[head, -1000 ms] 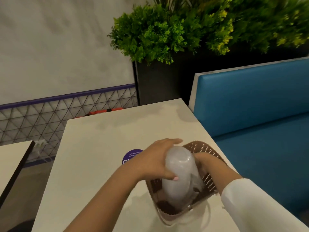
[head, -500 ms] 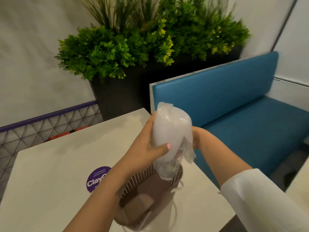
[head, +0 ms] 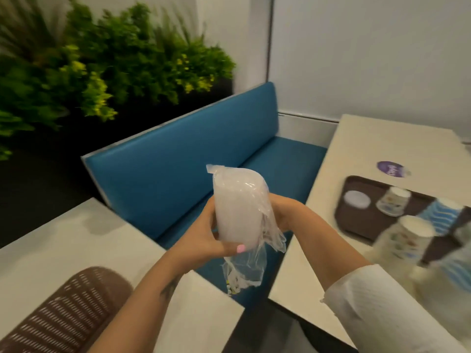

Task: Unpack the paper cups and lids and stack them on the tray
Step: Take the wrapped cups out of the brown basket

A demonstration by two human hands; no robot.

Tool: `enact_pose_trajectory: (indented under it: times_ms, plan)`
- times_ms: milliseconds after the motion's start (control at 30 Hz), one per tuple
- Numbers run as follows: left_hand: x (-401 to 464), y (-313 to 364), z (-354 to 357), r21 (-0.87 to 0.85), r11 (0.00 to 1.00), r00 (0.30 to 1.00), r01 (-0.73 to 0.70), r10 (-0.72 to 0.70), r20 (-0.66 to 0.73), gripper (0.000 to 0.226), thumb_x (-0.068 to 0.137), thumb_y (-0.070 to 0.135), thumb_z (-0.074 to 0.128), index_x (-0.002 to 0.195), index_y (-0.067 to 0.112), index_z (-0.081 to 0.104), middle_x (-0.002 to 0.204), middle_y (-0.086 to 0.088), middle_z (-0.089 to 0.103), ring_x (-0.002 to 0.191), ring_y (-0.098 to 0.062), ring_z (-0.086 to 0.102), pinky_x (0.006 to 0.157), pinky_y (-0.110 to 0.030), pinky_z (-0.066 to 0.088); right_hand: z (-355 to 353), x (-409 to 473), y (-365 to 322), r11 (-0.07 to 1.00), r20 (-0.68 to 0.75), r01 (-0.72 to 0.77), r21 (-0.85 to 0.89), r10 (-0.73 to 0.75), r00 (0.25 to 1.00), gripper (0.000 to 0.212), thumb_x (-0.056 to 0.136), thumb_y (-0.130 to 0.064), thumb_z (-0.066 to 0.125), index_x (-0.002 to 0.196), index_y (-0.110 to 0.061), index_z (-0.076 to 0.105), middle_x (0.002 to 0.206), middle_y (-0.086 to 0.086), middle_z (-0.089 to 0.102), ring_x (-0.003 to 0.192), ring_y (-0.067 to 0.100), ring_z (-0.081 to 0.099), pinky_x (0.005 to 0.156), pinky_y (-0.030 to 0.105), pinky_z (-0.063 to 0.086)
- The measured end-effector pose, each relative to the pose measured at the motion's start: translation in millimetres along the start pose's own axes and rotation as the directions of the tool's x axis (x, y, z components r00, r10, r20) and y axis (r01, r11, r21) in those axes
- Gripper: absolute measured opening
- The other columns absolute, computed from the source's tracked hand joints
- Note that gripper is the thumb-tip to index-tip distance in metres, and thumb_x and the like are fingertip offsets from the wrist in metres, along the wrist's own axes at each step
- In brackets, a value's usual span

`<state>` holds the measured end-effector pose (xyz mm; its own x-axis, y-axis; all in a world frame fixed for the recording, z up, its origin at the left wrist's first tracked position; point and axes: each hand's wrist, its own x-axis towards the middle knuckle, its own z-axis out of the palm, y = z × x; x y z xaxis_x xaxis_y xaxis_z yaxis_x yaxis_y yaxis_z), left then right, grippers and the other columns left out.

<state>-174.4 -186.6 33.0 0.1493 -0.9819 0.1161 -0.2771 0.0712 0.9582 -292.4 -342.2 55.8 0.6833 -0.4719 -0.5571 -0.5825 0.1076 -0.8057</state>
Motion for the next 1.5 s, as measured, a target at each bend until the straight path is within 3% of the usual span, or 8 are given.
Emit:
enact_pose_trajectory:
  times_ms: [167, 400, 633, 933, 1100, 1233, 1333, 1500]
  plan:
    - [65, 0, 77, -0.004, 1.000, 0.999, -0.025, 0.025, -0.041, 0.088, 0.060, 0.027, 0.089, 0.135, 0.025, 0.043, 0.126, 0.000, 0.061, 0.118, -0.019, 0.058, 0.094, -0.047, 0.051, -77, -47, 10, 0.945, -0.271, -0.015, -0.327, -0.078, 0.959, 0.021, 0.082, -0.016, 0.066, 0.098, -0.003, 0.063, 0.089, 0.008, 0.065, 0.076, 0.021, 0.062, 0.068, 0.034, 0.054]
    - [116, -25, 162, -0.078, 0.997, 0.981, -0.014, -0.001, -0.195, 0.053, 0.065, 0.007, 0.086, 0.098, 0.039, 0.059, 0.097, 0.016, 0.066, 0.091, 0.004, 0.064, 0.074, -0.020, 0.054, -135, -39, 41, 0.834, -0.517, -0.128, -0.536, -0.206, 0.831, 0.044, 0.103, -0.041, 0.030, 0.133, -0.019, 0.054, 0.133, 0.009, 0.055, 0.119, 0.029, 0.051, 0.096, 0.033, 0.038]
    - [119, -98, 166, 0.014, 0.973, 0.970, 0.230, -0.228, -0.081, 0.057, 0.064, 0.007, 0.087, 0.113, 0.024, 0.060, 0.105, 0.008, 0.066, 0.096, -0.003, 0.064, 0.072, -0.014, 0.052, -125, 16, 118, 0.974, -0.636, -0.224, 0.030, 0.192, 0.747, 0.054, 0.095, -0.050, 0.045, 0.119, -0.004, 0.058, 0.123, 0.012, 0.060, 0.104, 0.032, 0.058, 0.071, 0.031, 0.042]
    - [139, -136, 189, 0.341, 0.891, 0.949, 0.299, -0.316, -0.006, 0.044, 0.054, 0.041, 0.072, 0.096, 0.040, 0.061, 0.084, 0.014, 0.068, 0.081, -0.005, 0.066, 0.070, -0.032, 0.059, -129, 59, 193, 0.823, -0.494, -0.125, 0.554, 0.447, 0.746, 0.031, 0.068, -0.047, 0.037, 0.074, -0.020, 0.050, 0.098, 0.010, 0.056, 0.094, 0.028, 0.054, 0.090, 0.041, 0.045]
    - [149, -134, 196, 0.413, 0.862, 0.952, 0.295, -0.300, -0.055, 0.065, 0.046, 0.045, 0.068, 0.109, 0.045, 0.051, 0.093, 0.017, 0.063, 0.090, -0.010, 0.062, 0.076, -0.037, 0.057, -127, 35, 170, 0.688, -0.399, -0.008, 0.726, 0.430, 0.810, 0.055, 0.096, -0.055, 0.029, 0.132, -0.018, 0.049, 0.132, 0.012, 0.054, 0.118, 0.031, 0.053, 0.103, 0.042, 0.040]
    - [153, -131, 201, 0.440, 0.852, 0.958, 0.284, -0.271, -0.094, 0.078, 0.041, 0.046, 0.071, 0.115, 0.034, 0.048, 0.100, 0.014, 0.060, 0.099, -0.018, 0.057, 0.083, -0.041, 0.054, -130, 11, 142, 0.862, -0.648, 0.038, 0.505, 0.349, 0.677, 0.066, 0.098, -0.056, 0.022, 0.142, -0.010, 0.042, 0.146, 0.011, 0.043, 0.132, 0.030, 0.041, 0.108, 0.041, 0.031]
    - [152, -129, 209, 0.449, 0.852, 0.963, 0.269, -0.243, -0.116, 0.082, 0.049, 0.054, 0.069, 0.123, 0.030, 0.044, 0.110, 0.012, 0.058, 0.108, -0.021, 0.053, 0.088, -0.043, 0.050, -125, -12, 115, 0.964, -0.815, 0.231, 0.133, -0.026, 0.579, 0.043, 0.099, -0.043, 0.038, 0.126, -0.017, 0.059, 0.132, 0.002, 0.058, 0.117, 0.017, 0.051, 0.100, 0.028, 0.036]
    - [158, -120, 227, 0.551, 0.782, 0.956, 0.292, -0.250, -0.153, 0.061, 0.068, 0.052, 0.059, 0.122, 0.027, 0.047, 0.111, 0.008, 0.056, 0.110, -0.021, 0.051, 0.092, -0.045, 0.043, -109, -7, 118, 0.827, -0.623, -0.067, -0.558, -0.365, 0.692, 0.043, 0.093, -0.040, 0.052, 0.134, -0.027, 0.052, 0.144, -0.002, 0.045, 0.135, 0.018, 0.033, 0.113, 0.042, 0.024]
